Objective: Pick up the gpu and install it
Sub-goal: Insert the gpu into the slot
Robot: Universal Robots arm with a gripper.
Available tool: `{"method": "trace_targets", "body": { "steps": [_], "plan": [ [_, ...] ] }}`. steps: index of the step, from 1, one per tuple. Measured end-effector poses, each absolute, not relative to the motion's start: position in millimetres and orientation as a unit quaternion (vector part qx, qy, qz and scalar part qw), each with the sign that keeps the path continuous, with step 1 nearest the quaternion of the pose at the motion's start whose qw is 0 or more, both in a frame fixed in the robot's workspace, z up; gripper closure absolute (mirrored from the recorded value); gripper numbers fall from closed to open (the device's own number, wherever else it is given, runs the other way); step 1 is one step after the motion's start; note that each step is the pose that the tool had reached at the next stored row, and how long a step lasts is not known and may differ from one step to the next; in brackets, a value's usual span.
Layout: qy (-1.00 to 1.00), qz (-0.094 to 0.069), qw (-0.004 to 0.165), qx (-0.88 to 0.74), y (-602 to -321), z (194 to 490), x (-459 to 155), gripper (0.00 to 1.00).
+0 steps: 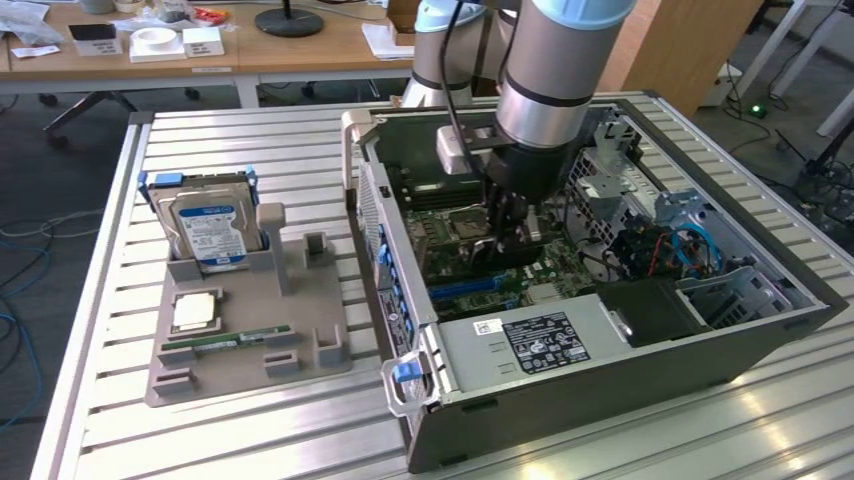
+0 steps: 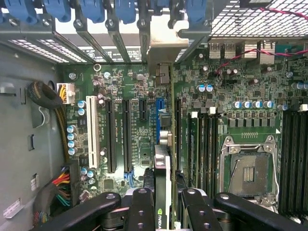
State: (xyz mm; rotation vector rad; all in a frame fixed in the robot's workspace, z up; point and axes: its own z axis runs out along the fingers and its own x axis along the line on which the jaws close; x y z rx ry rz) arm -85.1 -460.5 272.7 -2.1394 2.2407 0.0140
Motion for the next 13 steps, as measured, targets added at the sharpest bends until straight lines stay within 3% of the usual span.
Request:
{"method": "trace_targets", "body": {
  "steps": [13],
  "plan": [
    [0.723, 0.005, 0.022, -0.690, -460.5, 270.6, -88.1, 0.73]
  ]
}}
